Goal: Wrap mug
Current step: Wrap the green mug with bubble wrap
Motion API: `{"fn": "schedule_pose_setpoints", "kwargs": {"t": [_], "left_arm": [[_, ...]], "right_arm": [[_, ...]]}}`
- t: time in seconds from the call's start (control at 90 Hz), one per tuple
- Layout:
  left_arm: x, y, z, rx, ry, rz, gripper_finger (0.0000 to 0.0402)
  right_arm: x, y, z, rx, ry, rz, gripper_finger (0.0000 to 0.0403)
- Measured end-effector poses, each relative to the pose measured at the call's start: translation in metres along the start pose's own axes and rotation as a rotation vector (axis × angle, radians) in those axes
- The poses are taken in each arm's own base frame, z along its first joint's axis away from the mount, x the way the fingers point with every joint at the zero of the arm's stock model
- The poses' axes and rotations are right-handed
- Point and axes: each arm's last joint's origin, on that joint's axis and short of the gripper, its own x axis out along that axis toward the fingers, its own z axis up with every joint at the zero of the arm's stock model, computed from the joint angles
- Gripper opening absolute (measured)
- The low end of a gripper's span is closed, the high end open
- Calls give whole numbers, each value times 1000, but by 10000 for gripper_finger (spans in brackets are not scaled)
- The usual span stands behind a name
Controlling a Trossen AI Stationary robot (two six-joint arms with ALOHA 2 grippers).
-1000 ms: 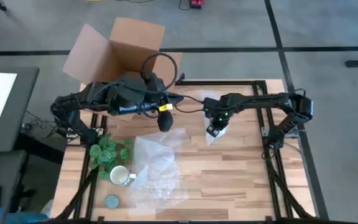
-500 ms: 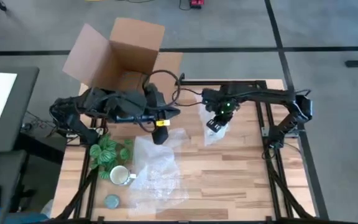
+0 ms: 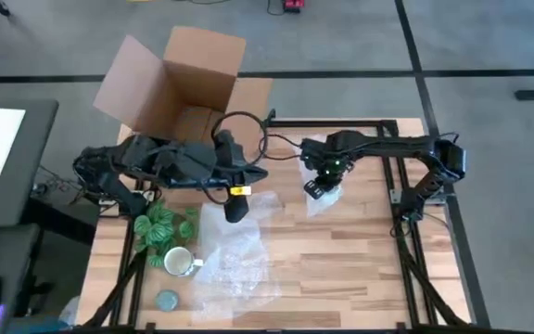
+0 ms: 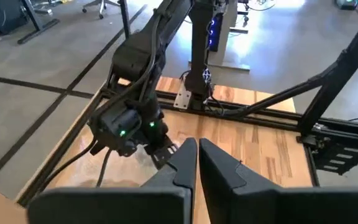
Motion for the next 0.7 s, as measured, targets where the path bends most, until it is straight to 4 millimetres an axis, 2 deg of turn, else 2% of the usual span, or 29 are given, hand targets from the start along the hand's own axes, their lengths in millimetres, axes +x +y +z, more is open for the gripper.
{"fn": "schedule_pose_setpoints", "kwargs": {"t": [0.167, 0.289, 0.478, 0.633, 0.7], "left_arm": [[-2, -6, -1, -31, 0, -19, 0], [-3, -7, -1, -60, -5, -24, 0], [-3, -8, 2, -99, -40, -24, 0], [-3, -6, 7, -122, -89, 7, 0], [-3, -4, 8, -136, -111, 51, 0]], "right_arm": [[27, -15, -1, 0, -22, 29, 0], [37, -16, 0, -59, -68, 51, 0], [37, -16, -1, -192, -72, 61, 0], [34, -6, -10, -376, -55, 133, 0], [35, 0, -16, -507, -29, 181, 0]]}}
